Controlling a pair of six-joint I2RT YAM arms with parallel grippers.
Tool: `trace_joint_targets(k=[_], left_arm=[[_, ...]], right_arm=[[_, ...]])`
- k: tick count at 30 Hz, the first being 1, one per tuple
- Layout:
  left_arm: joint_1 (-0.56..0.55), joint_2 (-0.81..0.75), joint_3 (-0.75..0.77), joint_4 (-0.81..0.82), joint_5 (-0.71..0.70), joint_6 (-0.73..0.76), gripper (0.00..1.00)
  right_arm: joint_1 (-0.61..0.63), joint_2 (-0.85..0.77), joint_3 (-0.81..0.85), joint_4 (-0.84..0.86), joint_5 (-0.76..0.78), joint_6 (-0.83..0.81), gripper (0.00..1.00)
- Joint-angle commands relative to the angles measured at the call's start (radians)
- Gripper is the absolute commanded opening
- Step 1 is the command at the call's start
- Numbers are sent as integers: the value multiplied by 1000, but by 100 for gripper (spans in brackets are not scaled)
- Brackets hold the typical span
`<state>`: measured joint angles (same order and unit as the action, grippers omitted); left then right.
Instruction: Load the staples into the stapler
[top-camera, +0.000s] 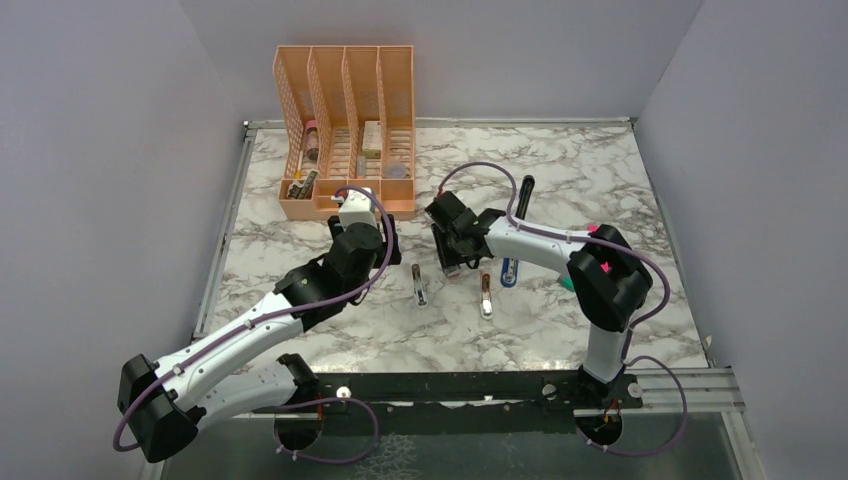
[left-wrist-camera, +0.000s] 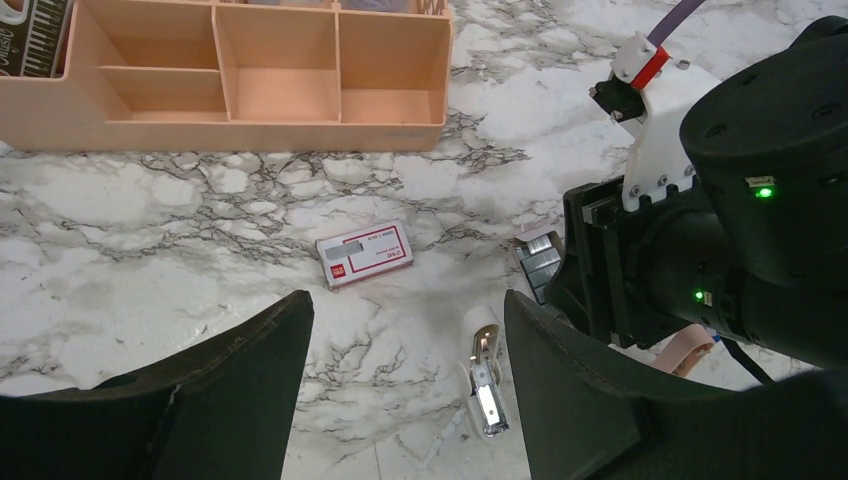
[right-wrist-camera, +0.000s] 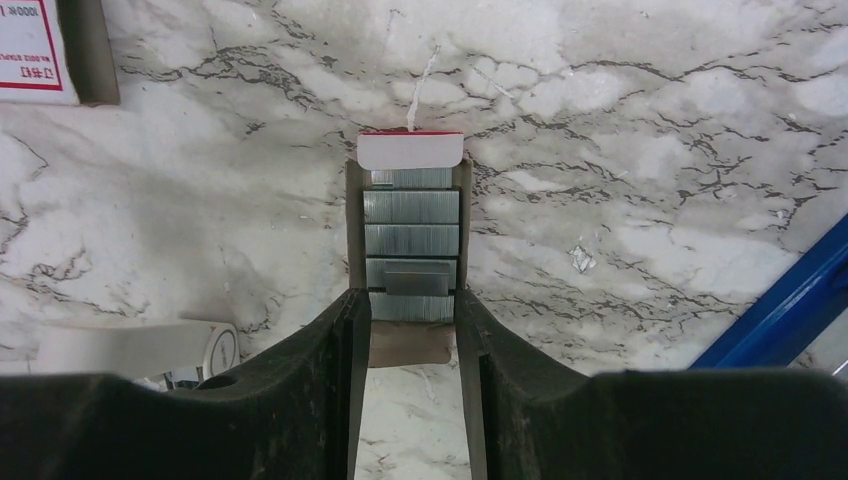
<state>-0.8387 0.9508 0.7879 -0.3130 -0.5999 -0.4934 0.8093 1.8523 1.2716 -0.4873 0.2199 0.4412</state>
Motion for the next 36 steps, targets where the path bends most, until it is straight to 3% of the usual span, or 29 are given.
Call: trace_joint_targets(k=[1, 20, 28, 36], left_arm=[[6, -6, -11, 16, -28, -2, 71], [6, 4, -10, 16, -29, -2, 71], [7, 6, -10, 14, -29, -2, 71], [7, 8, -10, 15, -27, -4, 71]], right_arm=[[-8, 38, 29, 31, -46, -32, 42], [-37, 62, -9, 86, -15, -49, 41], [-39, 56, -20, 81, -28, -56, 31], [-39, 20, -18, 64, -16, -61, 28]])
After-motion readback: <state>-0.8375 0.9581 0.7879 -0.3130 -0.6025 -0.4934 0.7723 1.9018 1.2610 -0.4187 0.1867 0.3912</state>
